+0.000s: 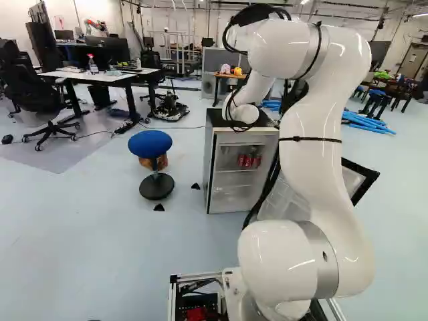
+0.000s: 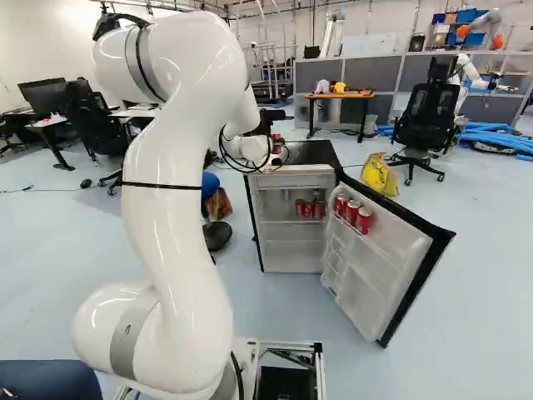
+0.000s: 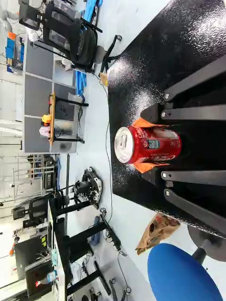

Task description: Grab a drink from the fridge

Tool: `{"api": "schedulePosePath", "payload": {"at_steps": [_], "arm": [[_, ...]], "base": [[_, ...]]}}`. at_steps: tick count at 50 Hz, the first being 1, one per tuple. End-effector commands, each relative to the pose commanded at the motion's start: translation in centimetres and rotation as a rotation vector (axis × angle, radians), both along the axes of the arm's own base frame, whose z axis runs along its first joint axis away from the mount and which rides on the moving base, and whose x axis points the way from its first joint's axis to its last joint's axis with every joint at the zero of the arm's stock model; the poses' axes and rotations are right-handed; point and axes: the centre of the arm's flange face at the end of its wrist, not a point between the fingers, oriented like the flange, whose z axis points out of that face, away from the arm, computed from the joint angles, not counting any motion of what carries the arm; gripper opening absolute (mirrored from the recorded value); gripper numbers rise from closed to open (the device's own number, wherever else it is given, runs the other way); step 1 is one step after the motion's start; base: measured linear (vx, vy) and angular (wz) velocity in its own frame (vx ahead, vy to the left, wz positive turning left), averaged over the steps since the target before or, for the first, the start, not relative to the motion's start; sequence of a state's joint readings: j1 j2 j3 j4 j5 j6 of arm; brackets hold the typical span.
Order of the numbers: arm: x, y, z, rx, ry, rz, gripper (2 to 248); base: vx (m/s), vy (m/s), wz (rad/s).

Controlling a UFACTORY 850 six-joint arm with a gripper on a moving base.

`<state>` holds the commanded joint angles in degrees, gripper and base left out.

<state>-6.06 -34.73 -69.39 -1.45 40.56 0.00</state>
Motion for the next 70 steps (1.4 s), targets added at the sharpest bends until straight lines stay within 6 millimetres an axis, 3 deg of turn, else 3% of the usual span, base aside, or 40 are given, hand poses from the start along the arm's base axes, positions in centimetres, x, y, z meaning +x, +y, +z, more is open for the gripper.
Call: {"api": "schedulePosePath", "payload": {"at_steps": [29, 70], "arm": [[5.5, -0.1, -1.1, -0.005, -0.048, 0.007, 93], [5.6, -0.1, -1.5, -0.004, -0.043, 0.007, 93]], "base": [[0.000, 0.000, 0.000], [0.000, 0.000, 0.000]]}}
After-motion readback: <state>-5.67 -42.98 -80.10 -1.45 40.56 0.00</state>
